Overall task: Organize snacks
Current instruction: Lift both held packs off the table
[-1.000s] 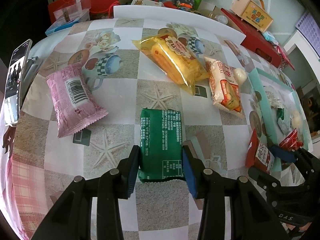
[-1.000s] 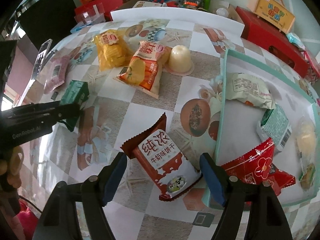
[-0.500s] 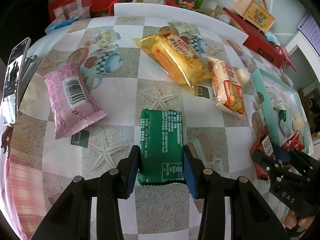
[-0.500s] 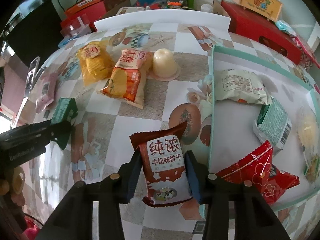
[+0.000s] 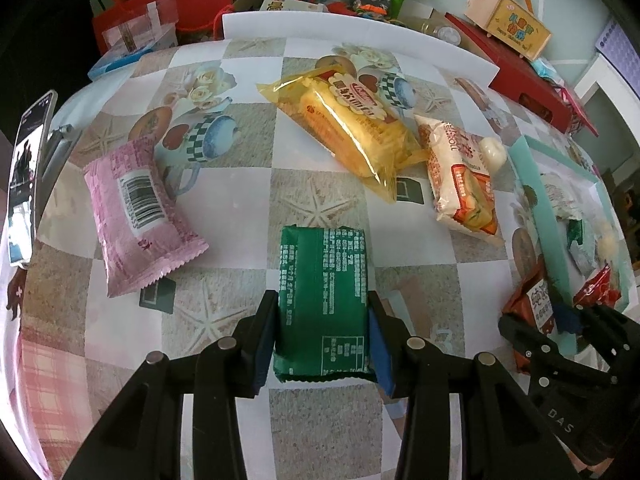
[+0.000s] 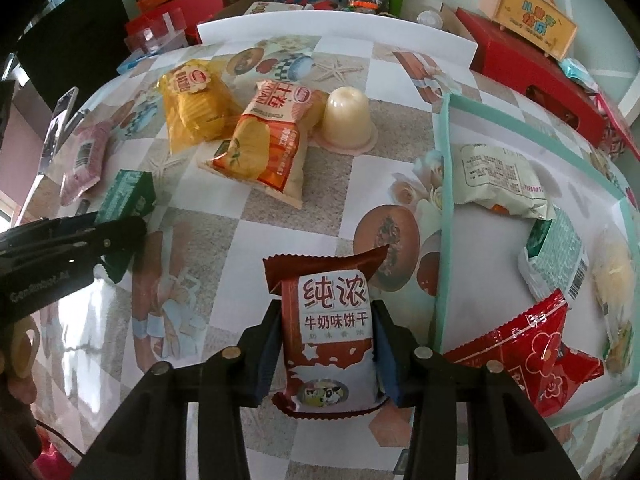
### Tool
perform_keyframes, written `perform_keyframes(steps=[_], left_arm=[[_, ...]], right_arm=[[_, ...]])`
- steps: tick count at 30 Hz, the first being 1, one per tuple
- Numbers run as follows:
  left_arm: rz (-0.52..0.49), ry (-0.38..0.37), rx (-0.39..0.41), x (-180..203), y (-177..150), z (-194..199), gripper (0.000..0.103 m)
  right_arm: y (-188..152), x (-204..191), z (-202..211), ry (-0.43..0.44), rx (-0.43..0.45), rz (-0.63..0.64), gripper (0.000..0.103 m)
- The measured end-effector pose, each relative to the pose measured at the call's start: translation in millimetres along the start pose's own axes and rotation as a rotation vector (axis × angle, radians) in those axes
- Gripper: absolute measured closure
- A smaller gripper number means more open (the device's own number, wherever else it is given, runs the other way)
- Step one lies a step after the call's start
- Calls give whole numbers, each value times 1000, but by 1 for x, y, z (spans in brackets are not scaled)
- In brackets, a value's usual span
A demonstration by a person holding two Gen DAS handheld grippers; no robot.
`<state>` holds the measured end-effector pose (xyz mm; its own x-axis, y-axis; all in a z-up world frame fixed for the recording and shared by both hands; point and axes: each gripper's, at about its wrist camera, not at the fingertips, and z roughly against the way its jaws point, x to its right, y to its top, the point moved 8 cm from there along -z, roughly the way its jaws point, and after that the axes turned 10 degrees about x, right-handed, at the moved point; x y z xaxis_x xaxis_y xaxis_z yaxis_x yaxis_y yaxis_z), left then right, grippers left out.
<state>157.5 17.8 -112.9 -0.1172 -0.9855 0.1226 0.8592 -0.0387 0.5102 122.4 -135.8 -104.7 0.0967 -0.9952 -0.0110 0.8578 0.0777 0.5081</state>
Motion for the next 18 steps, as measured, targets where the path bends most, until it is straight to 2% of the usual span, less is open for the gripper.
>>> perform_keyframes(steps=[11,18], left_arm=[[3,-15,34,4,6,10,62],[-12,-33,108,11,17,38,62]], right_arm=[[2,0,4,10,9,-21,61],[18,9,30,24,91,-60,61]])
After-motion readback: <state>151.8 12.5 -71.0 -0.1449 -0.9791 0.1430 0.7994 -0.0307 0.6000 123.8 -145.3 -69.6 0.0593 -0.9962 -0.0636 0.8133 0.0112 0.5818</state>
